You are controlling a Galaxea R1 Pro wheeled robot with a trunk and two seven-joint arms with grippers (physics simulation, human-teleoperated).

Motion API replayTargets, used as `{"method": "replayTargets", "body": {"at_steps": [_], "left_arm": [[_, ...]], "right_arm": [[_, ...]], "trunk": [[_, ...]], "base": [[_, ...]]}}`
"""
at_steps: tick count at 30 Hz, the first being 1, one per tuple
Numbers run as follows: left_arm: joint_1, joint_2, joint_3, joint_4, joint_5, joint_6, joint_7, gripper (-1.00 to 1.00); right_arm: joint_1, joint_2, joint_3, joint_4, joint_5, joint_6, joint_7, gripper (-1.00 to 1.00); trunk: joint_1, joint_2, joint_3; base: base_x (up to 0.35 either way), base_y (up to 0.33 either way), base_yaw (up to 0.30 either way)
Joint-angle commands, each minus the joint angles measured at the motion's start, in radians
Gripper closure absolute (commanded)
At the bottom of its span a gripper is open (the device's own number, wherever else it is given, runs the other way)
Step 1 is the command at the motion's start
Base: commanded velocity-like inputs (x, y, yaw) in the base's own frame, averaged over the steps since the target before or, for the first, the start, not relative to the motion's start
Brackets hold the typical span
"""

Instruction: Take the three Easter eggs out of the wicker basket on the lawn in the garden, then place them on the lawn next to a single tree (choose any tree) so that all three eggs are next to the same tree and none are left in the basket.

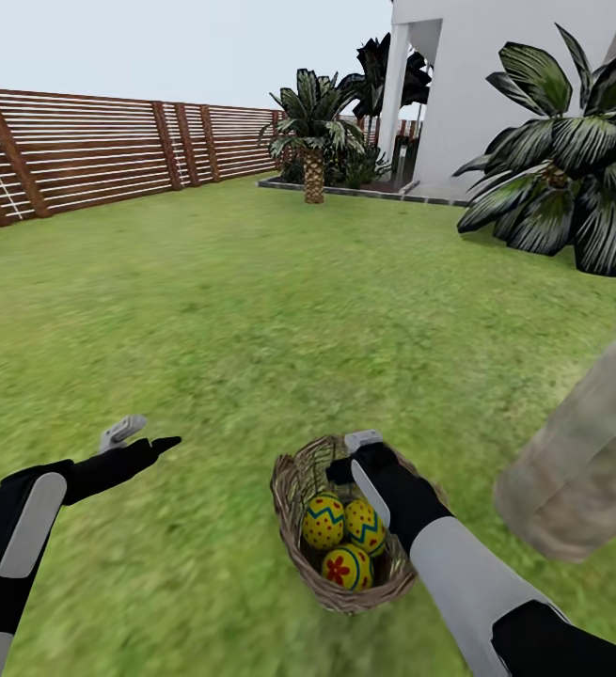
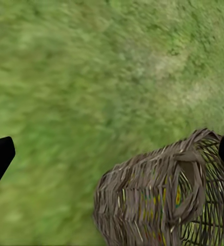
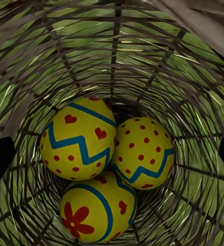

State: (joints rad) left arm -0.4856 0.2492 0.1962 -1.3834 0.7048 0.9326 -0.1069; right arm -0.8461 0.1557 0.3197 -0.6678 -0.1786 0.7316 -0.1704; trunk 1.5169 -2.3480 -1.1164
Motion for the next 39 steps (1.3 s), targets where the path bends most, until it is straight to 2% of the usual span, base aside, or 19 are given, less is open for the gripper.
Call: {"method": "replayTargets", "body": {"at_steps": [1,8,12,16,30,34,39], "left_arm": [[-0.001,0.0,0.002,0.0,-0.008,0.005,-0.01,-1.0],[-0.001,0.001,0.002,0.0,-0.008,0.005,-0.01,-1.0],[-0.001,0.001,0.002,-0.002,-0.008,0.005,-0.011,-1.0],[-0.001,0.001,0.002,-0.003,-0.008,0.005,-0.011,-1.0],[-0.001,0.0,0.002,-0.003,-0.008,0.005,-0.01,-1.0],[-0.001,-0.002,0.002,-0.003,-0.008,0.005,-0.01,-1.0],[-0.001,-0.002,0.002,-0.003,-0.008,0.005,-0.01,-1.0]], "right_arm": [[-0.001,-0.001,0.004,-0.001,-0.011,0.003,-0.009,-1.0],[-0.001,-0.001,0.003,0.002,-0.017,0.003,-0.009,-1.0],[-0.001,-0.002,0.002,0.005,-0.068,0.003,-0.009,-1.0],[-0.001,-0.002,0.002,0.006,-0.082,0.003,-0.009,-1.0],[-0.004,0.0,0.004,0.014,-0.087,0.014,-0.008,-1.0],[-0.044,0.003,0.004,0.067,-0.086,0.014,-0.007,-1.0],[-0.082,0.006,0.004,0.108,-0.086,0.011,-0.006,-1.0]], "trunk": [[0.0,0.0,-0.001],[0.0,0.0,-0.001],[0.0,0.0,-0.001],[0.015,-0.028,-0.013],[0.069,-0.126,-0.057],[0.083,-0.152,-0.07],[0.085,-0.153,-0.089]], "base": [[0.068,0.0,0.0],[0.015,0.0,0.0],[0.0,0.0,0.0],[0.0,0.0,0.0],[0.0,0.0,0.0],[0.0,0.0,0.0],[0.0,0.0,0.0]]}}
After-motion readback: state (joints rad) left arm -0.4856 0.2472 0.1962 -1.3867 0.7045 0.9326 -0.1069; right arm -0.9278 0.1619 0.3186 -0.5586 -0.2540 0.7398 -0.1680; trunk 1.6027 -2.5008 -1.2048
